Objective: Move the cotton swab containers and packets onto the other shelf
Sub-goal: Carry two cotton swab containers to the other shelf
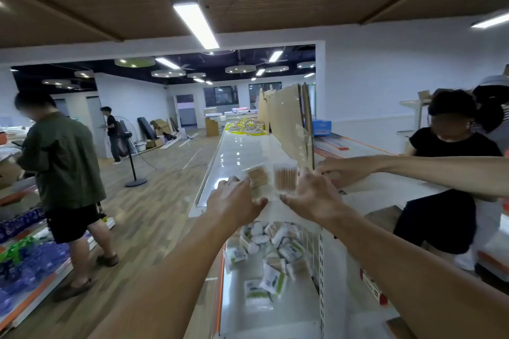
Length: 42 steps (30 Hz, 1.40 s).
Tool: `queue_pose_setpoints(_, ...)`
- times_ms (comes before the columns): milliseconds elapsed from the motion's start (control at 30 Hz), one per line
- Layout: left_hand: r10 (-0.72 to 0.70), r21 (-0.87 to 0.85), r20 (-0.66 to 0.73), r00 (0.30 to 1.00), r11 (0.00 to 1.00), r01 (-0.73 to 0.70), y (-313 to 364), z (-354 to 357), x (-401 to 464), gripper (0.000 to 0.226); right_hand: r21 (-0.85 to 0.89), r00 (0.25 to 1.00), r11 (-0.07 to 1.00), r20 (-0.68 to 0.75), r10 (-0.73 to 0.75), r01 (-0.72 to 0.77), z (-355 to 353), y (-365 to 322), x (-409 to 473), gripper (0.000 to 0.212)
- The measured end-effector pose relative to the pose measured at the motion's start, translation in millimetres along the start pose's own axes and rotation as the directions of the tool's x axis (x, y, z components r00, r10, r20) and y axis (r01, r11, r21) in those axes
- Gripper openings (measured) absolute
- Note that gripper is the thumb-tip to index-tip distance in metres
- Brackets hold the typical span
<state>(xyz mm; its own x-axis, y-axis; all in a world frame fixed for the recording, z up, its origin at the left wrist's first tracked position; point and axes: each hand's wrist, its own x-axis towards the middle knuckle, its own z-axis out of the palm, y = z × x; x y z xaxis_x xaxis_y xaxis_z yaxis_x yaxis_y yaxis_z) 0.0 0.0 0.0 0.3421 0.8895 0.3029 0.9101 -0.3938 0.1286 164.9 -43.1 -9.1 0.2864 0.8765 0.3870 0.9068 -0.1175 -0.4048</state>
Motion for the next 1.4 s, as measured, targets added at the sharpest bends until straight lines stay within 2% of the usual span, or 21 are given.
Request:
queue_pose_setpoints(100,-0.010,-0.011,-0.024,1.000,1.000,0.010,-3.3,7.9,19.5,0.066,0.092,0.997,0.995,-0.057,0.044,-0.039,6.8,2.9,16.3,0.062)
queue_pose_setpoints(333,-0.035,-0.119,-0.086,0.996,0.993,0.025,-9.6,24.3,61.7,0.062,0.202,0.995,0.977,-0.057,0.087,-0.074,29.3,2.9,43.3,0.074)
queue_pose_setpoints(500,-0.040,-0.173,-0.106,0.994,0.985,0.021,-10.7,40.2,87.0,0.068,0.255,0.991,0.960,-0.049,0.128,-0.111,36.3,5.6,59.1,0.081)
queue_pose_setpoints(600,-0.065,-0.167,-0.054,0.996,0.984,0.055,-10.5,47.5,100.8,0.069,0.264,0.991,0.959,-0.059,0.121,-0.101,41.1,8.9,64.3,0.076)
queue_pose_setpoints(700,-0.088,-0.156,-0.019,0.996,0.984,0.084,-11.0,54.2,109.3,0.056,0.262,0.992,0.961,-0.071,0.108,-0.086,47.1,11.7,65.8,0.069)
queue_pose_setpoints(800,-0.108,-0.190,-0.045,0.993,0.977,0.097,-11.2,58.2,111.3,0.047,0.279,0.990,0.957,-0.087,0.112,-0.084,50.1,12.4,65.4,0.065)
queue_pose_setpoints(1133,-0.135,-0.135,-0.119,0.984,0.984,0.119,-19.7,54.1,92.6,0.048,0.246,0.994,0.964,-0.033,0.109,-0.097,43.7,13.3,58.1,0.066)
queue_pose_setpoints(1400,-0.153,-0.159,-0.167,0.974,0.979,0.127,-23.9,39.0,72.8,0.050,0.319,0.997,0.945,0.008,0.079,-0.078,39.2,14.6,51.9,0.041)
